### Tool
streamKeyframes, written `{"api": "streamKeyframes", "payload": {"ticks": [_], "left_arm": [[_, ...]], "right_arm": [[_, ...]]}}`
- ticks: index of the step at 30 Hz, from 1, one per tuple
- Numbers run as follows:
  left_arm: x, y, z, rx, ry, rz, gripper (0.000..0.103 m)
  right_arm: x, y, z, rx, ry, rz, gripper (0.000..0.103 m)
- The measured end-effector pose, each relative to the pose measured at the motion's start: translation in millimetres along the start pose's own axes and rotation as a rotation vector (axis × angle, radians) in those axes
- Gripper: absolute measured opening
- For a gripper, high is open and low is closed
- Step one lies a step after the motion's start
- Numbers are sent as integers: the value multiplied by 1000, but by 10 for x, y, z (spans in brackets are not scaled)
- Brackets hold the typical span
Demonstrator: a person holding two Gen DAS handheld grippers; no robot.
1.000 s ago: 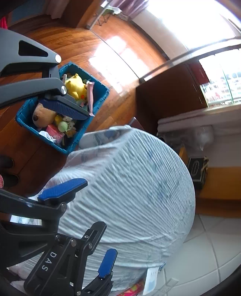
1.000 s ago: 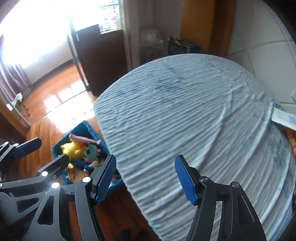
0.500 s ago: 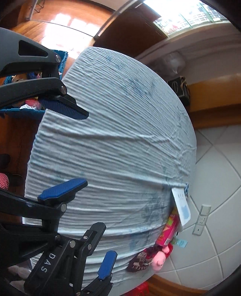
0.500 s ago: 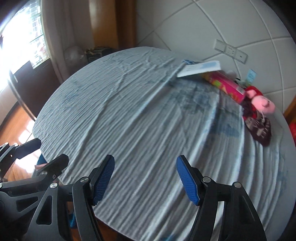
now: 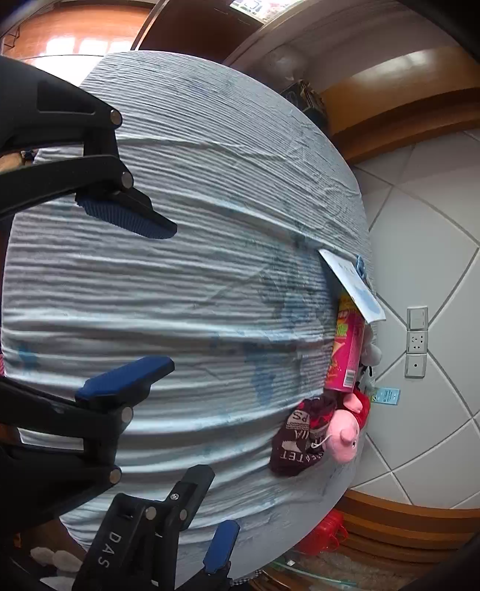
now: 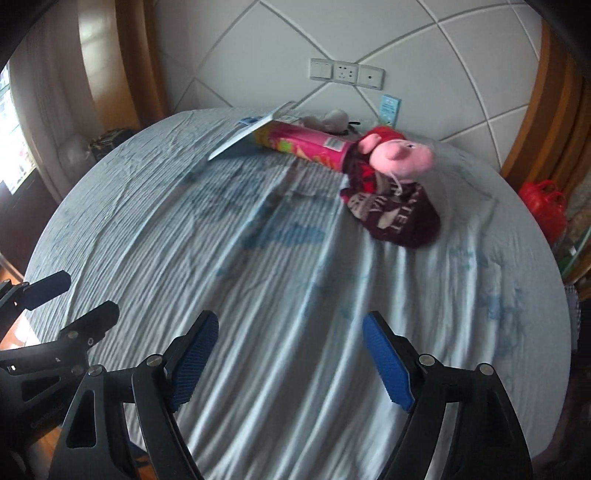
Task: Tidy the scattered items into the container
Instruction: 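Raise the open right tool from the bin and return it to the bed, then move the right tool to the dark red knit hat and close on it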
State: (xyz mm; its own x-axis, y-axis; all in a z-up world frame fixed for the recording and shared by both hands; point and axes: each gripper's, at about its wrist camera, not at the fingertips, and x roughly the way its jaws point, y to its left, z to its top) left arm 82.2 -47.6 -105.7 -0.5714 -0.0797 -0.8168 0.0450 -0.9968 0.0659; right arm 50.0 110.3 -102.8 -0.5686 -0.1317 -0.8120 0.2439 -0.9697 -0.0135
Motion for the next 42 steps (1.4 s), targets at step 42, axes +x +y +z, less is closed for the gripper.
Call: {"api": "streamKeyframes", "payload": {"ticks": [42], "left_arm": [[2205, -1663, 1771, 149, 150, -191, 65]], "right_arm": [[1634, -2278, 1166, 203, 156, 99, 87]]}}
